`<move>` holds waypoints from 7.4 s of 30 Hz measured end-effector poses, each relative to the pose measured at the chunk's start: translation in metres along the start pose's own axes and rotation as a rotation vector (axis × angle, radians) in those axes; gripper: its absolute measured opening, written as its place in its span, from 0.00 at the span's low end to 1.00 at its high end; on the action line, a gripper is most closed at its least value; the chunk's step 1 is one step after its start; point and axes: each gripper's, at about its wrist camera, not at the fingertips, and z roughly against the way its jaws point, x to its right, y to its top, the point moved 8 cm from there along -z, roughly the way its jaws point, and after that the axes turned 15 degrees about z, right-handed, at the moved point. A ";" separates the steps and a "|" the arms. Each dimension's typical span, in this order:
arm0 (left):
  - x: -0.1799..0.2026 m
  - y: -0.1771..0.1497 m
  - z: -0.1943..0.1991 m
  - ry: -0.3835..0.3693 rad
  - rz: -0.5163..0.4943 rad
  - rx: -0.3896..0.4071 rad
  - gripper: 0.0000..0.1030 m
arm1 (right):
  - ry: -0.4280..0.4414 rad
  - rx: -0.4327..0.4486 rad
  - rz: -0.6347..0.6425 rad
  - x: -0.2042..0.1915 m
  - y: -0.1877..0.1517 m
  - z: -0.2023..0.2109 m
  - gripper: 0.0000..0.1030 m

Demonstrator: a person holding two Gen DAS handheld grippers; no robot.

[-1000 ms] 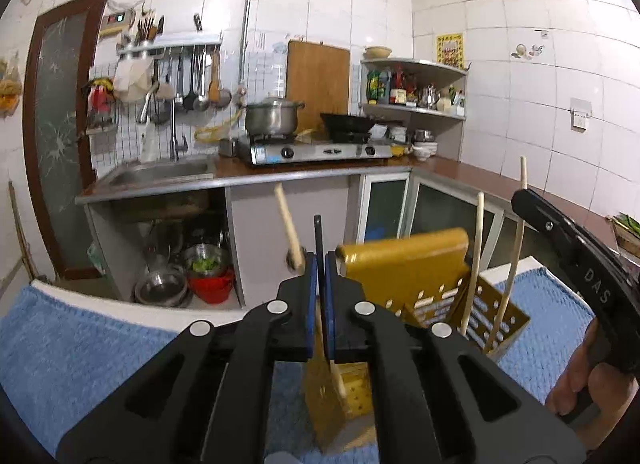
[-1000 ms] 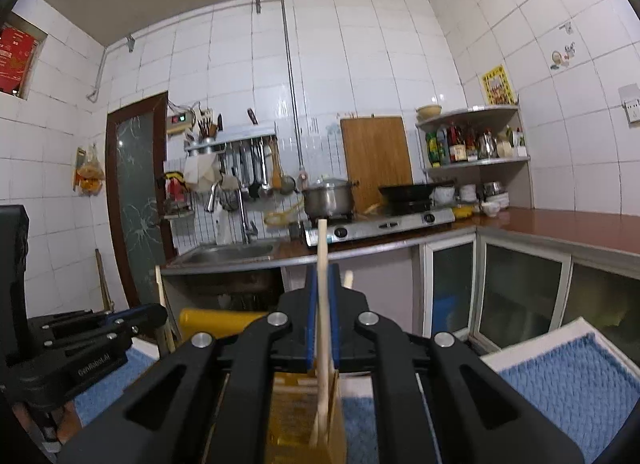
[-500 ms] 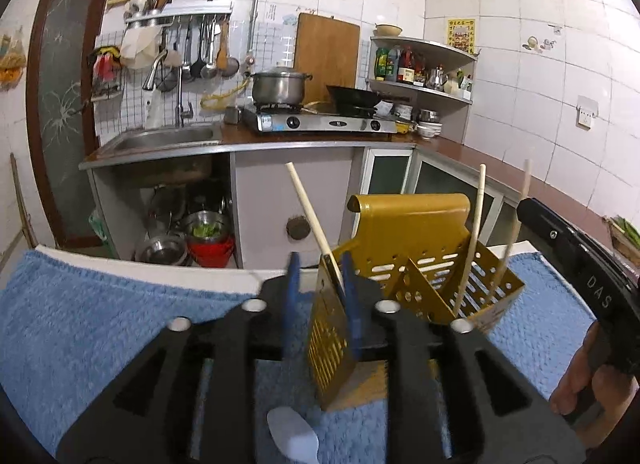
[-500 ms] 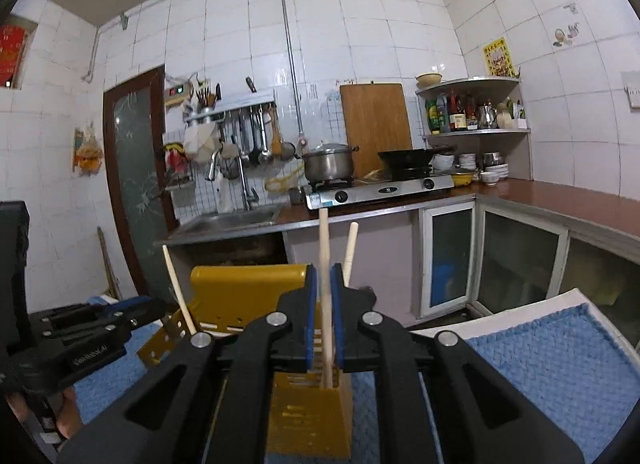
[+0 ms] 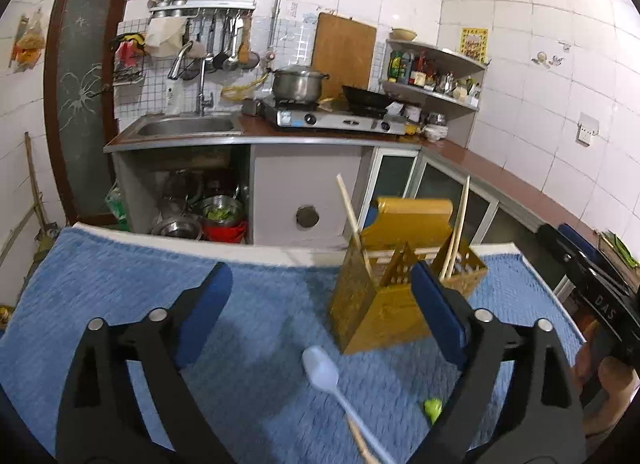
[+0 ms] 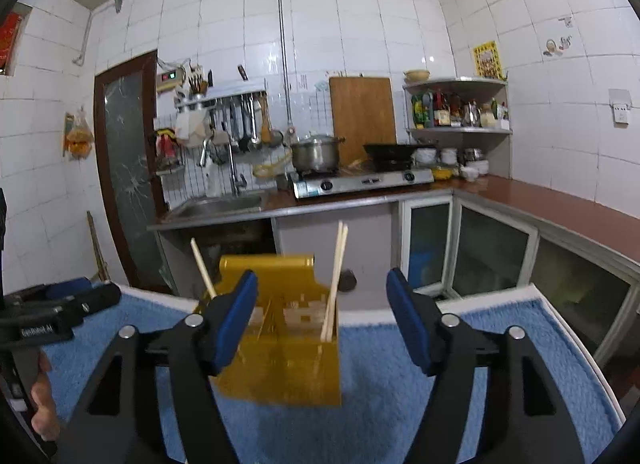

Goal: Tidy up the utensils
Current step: 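Open both grippers and withdraw them from the holder, then move the right gripper to the green frog-handled fork and grasp it, then grasp a wooden chopstick with the left gripper while the right gripper holds the fork, then lift the chopstick and fork upright and carry them toward the yellow holder, then lower the chopstick and fork into the yellow holder and open both grippers, then withdraw both grippers from the holder toward the remaining chopsticks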

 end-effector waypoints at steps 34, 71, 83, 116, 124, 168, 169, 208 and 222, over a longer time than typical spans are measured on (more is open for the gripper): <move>-0.055 -0.145 -0.036 0.176 0.001 -0.371 0.95 | 0.099 -0.480 0.014 -0.076 -0.179 -0.004 0.60; -0.018 -0.176 -0.051 0.139 -0.053 -0.523 0.32 | 0.073 -0.588 -0.115 -0.032 -0.196 -0.008 0.14; -0.001 -0.186 -0.050 0.128 -0.050 -0.579 0.24 | 0.056 -0.594 -0.111 -0.021 -0.198 -0.004 0.14; -0.004 -0.165 -0.055 0.101 -0.060 -0.568 0.08 | 0.122 -0.659 -0.170 -0.003 -0.184 -0.015 0.14; -0.002 -0.140 -0.026 0.046 -0.067 -0.462 0.07 | 0.112 -0.531 -0.197 0.007 -0.159 0.006 0.15; 0.105 0.104 0.024 -0.177 -0.051 0.199 0.04 | 0.055 0.027 -0.034 0.033 0.085 0.001 0.14; 0.109 0.110 0.024 -0.181 -0.053 0.223 0.04 | 0.053 0.032 -0.027 0.032 0.088 -0.002 0.14; 0.047 0.007 -0.100 -0.060 -0.059 0.103 0.10 | 0.126 -0.115 -0.033 -0.001 -0.033 -0.113 0.14; 0.012 0.000 -0.051 -0.029 0.038 0.006 0.66 | 0.101 -0.134 -0.068 0.014 -0.033 -0.060 0.51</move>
